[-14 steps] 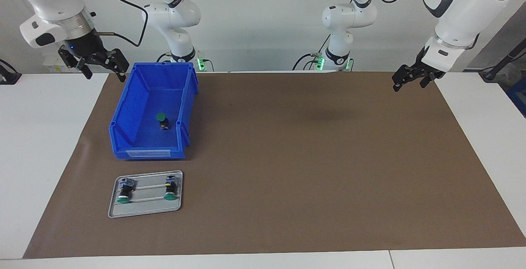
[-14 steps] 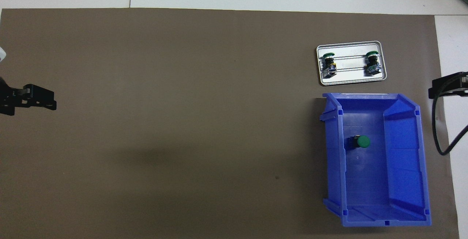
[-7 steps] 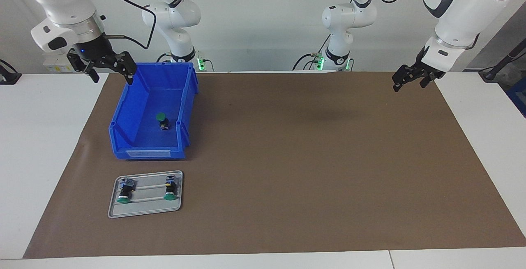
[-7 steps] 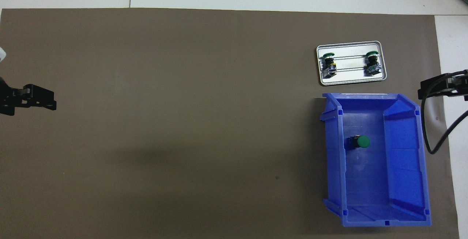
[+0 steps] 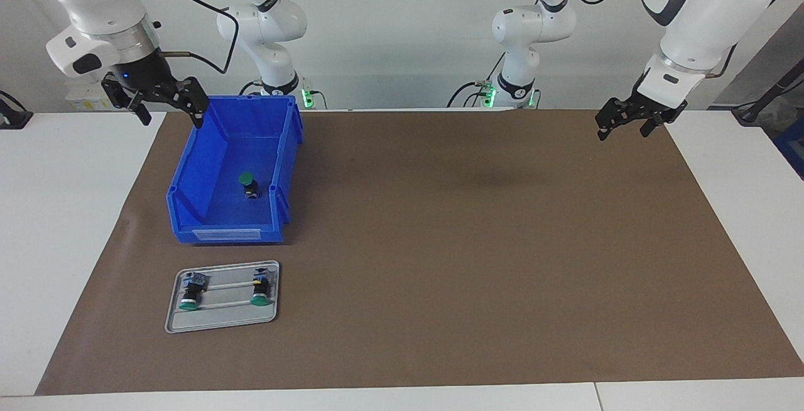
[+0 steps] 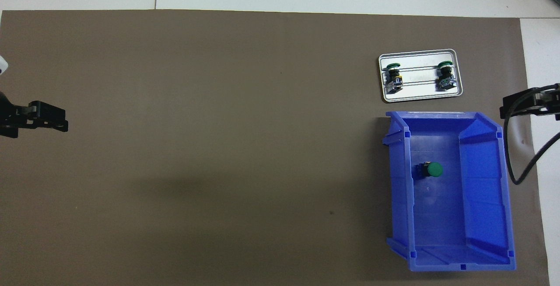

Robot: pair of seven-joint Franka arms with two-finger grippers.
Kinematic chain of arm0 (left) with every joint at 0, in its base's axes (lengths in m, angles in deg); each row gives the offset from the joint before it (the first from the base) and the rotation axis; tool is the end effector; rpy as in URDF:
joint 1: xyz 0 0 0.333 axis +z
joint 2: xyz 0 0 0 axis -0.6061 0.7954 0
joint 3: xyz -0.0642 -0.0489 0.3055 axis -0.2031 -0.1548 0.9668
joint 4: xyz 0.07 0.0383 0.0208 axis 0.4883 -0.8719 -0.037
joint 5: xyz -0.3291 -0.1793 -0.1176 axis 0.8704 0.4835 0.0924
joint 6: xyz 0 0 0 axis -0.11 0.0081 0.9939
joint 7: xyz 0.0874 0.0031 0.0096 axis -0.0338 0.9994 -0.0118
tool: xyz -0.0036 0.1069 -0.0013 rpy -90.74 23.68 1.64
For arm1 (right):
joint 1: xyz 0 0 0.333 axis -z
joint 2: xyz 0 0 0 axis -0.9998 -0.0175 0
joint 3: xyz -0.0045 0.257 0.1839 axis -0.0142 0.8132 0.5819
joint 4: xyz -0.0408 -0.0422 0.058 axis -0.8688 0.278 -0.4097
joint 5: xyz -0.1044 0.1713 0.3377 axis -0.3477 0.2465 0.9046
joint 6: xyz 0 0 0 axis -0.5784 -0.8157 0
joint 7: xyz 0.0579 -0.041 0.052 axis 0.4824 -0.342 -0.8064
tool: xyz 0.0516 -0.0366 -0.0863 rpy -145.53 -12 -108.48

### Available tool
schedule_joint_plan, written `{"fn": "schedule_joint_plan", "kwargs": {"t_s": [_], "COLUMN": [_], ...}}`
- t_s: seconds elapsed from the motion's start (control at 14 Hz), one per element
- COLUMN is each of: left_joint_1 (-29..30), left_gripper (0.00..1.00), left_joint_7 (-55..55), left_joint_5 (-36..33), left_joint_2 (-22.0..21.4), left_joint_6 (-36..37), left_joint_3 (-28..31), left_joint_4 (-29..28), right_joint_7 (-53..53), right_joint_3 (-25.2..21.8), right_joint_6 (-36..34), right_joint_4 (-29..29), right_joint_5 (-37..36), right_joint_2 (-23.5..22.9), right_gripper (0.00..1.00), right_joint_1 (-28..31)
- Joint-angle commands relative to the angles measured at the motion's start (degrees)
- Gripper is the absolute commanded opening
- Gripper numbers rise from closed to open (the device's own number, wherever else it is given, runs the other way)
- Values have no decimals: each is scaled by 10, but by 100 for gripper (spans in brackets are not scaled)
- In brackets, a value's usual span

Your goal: Place and press button with both arms

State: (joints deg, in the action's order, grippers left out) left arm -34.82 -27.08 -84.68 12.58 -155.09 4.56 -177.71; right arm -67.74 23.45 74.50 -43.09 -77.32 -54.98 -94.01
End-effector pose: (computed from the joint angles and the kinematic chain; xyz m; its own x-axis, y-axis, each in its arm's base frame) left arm 0.5423 -0.0123 0.5905 0.9961 -0.0728 -0.0497 -0.0731 -0.9973 -0.0049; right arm 0.5495 -0.0233 0.6449 0.9978 -0.0647 -0.0172 -0.0636 -0.9962 0.0596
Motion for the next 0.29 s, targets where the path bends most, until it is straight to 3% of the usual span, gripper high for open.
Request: {"fn": "schedule_joint_plan", "kwargs": {"t_s": [0.0,0.21], "left_joint_1": [-3,6], "left_gripper": [100,100], "left_joint_7": [59,59], "left_joint_5": [-7,-7], "left_joint_2": [-10,-10], "left_joint_6": [-9,-3], "left_joint_3": [4,7], "left_joint_4": [-8,-9], "right_joint_7": [5,2], "right_joint_3": [2,1], "right_joint_6": [3,4], "right_joint_4": [-8,-9], "right_joint_5": [3,3], "right_joint_2": [8,8], "right_gripper": [100,100], "right_joint_1": [1,2]}}
